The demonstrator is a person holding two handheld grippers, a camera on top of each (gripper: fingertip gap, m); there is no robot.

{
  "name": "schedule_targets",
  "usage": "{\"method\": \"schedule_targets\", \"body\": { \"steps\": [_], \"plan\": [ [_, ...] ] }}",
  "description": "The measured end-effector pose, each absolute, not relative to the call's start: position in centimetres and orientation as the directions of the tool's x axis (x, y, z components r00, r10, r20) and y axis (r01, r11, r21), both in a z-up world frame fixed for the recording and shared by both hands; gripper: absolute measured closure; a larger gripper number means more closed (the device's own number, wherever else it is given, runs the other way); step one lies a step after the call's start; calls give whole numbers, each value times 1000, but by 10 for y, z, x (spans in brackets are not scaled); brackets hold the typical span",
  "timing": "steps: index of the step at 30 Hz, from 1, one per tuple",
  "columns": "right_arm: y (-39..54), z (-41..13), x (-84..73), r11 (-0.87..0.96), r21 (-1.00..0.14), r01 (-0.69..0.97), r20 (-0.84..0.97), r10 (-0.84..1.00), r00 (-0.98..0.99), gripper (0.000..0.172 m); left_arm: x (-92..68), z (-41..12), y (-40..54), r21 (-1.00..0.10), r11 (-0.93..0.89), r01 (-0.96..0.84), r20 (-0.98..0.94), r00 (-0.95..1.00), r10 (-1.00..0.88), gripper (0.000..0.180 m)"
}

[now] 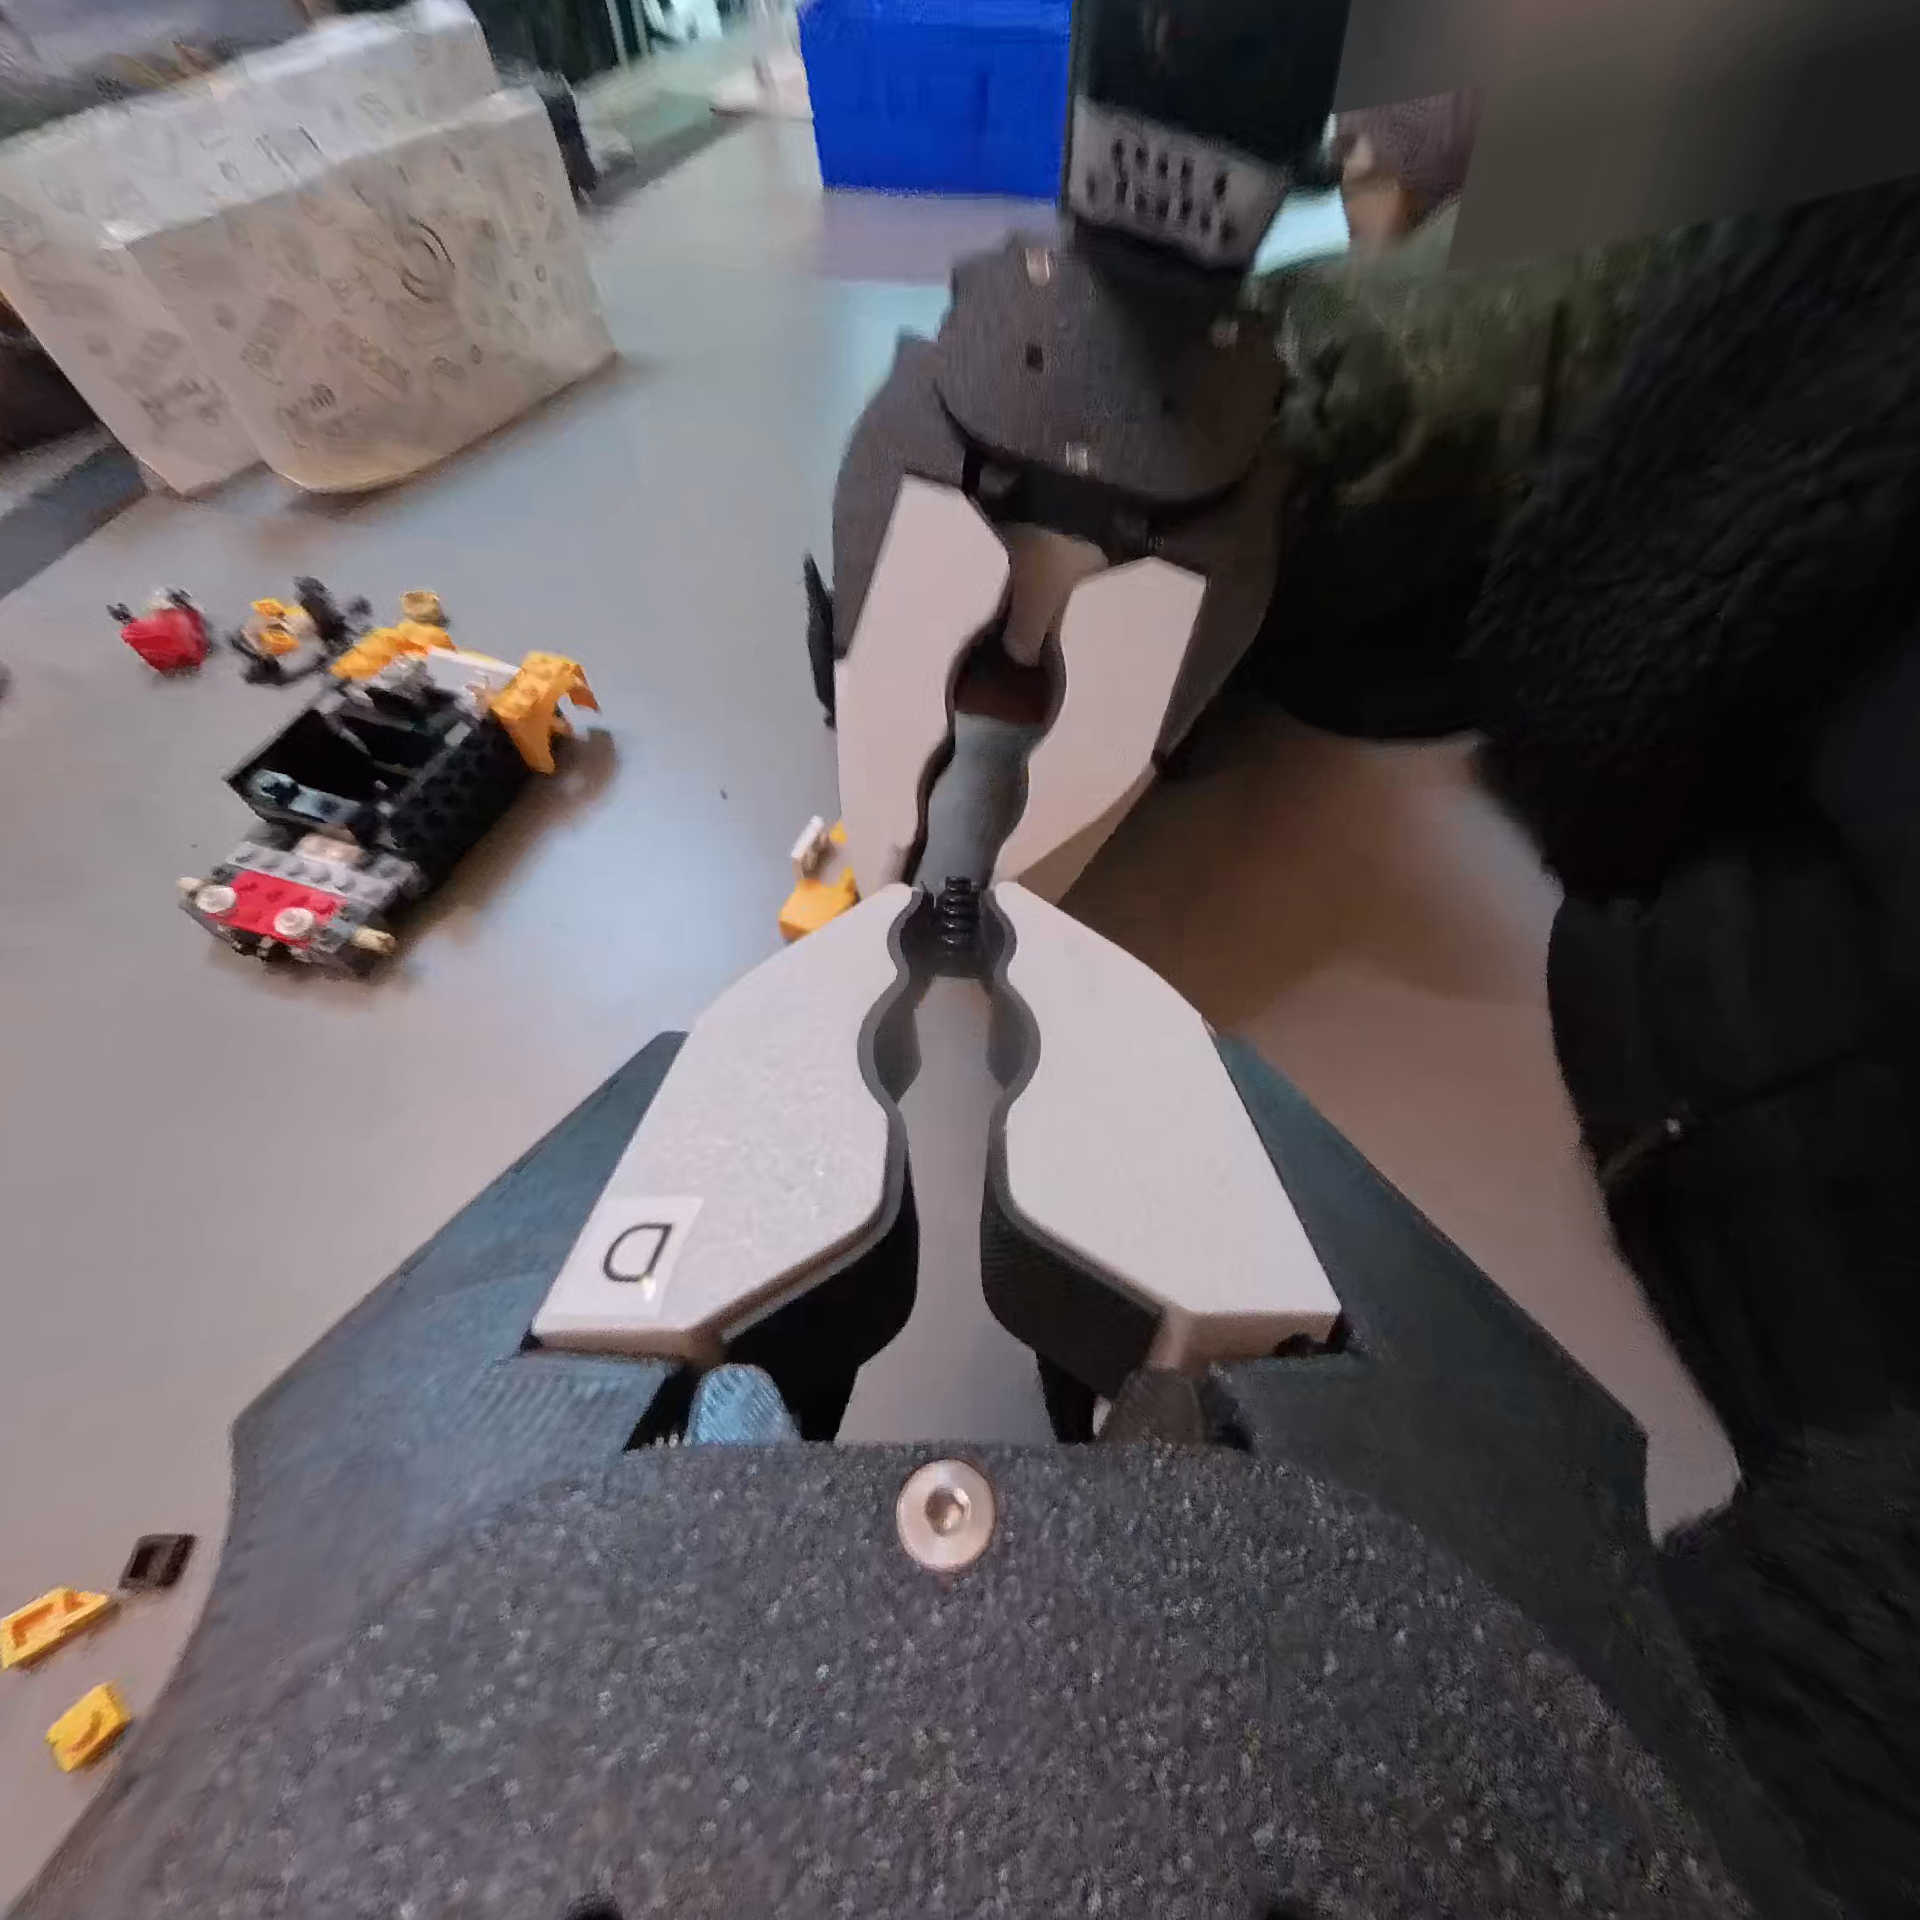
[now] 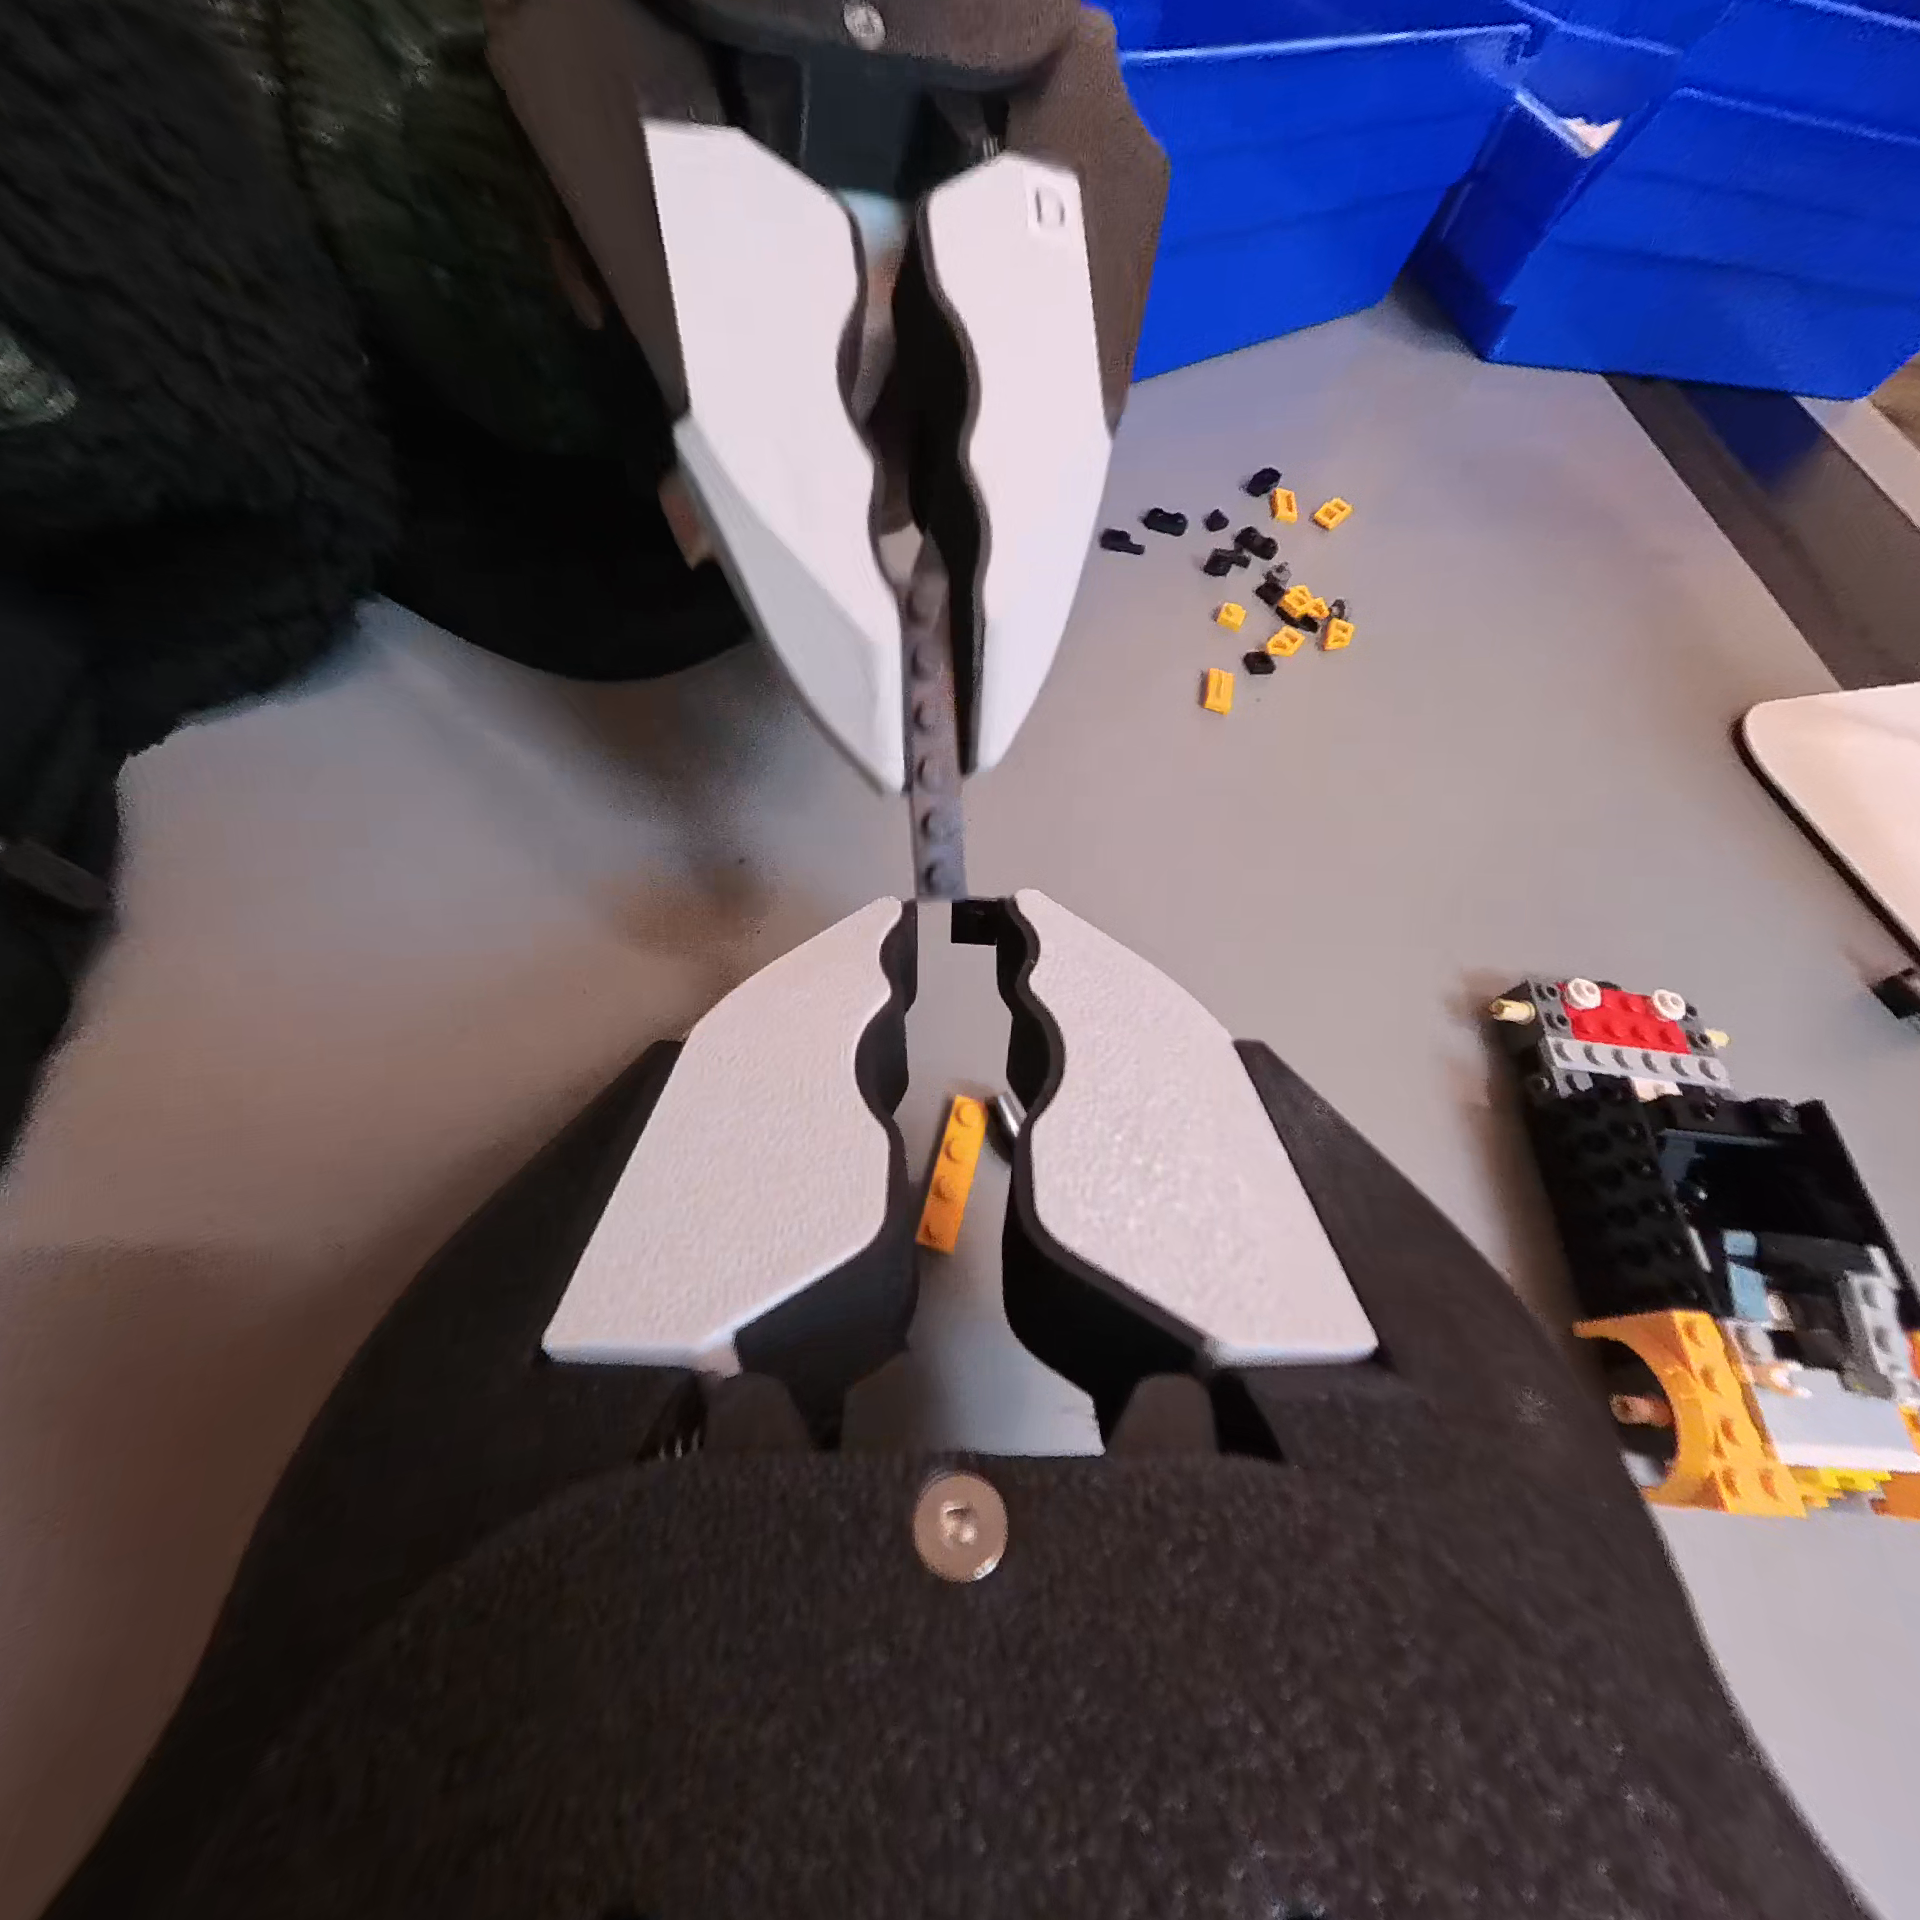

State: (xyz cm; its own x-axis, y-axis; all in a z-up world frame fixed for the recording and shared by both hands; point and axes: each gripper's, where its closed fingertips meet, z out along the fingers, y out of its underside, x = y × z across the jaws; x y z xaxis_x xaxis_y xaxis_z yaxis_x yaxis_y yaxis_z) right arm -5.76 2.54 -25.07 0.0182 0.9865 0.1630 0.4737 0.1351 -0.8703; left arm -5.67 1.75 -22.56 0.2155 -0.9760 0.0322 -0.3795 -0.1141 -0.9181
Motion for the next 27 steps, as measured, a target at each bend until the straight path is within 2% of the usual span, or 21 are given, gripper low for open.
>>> {"method": "schedule_targets", "body": {
  "steps": [4, 9, 13, 16, 18, 20, 24, 27],
  "plan": [
    [22, -246, -59, 151, -875, 460, 174, 985, 8, 155, -61, -252, 23, -839, -74, -539, -70, 242, -968, 172],
    [28, -243, -55, 143, -881, 452, 179, 983, 38, 155, -67, -241, 26, -862, -74, -502, -66, 256, -964, 172],
    [39, -235, -48, 119, -896, 428, 176, 980, 95, 154, -95, -195, 39, -919, -19, -394, -144, 381, -913, 172],
    [57, -232, -36, 94, -895, 435, 184, 968, 170, 155, -154, -138, 49, -958, 14, -288, -190, 596, -780, 173],
    [70, -231, -27, 70, -887, 457, 187, 958, 216, 155, -208, -115, 52, -972, -49, -229, -142, 743, -654, 173],
    [71, -236, -20, 42, -870, 491, 158, 968, 196, 155, -263, -115, 53, -965, -164, -203, -94, 857, -507, 173],
    [63, -251, -14, 56, -814, 579, 152, 981, 119, 155, -337, -168, 51, -874, -470, -124, 16, 959, -282, 172],
    [58, -262, -15, 87, -777, 623, 176, 981, 82, 155, -351, -201, 52, -807, -587, -68, 69, 976, -207, 141]
  ]
}}
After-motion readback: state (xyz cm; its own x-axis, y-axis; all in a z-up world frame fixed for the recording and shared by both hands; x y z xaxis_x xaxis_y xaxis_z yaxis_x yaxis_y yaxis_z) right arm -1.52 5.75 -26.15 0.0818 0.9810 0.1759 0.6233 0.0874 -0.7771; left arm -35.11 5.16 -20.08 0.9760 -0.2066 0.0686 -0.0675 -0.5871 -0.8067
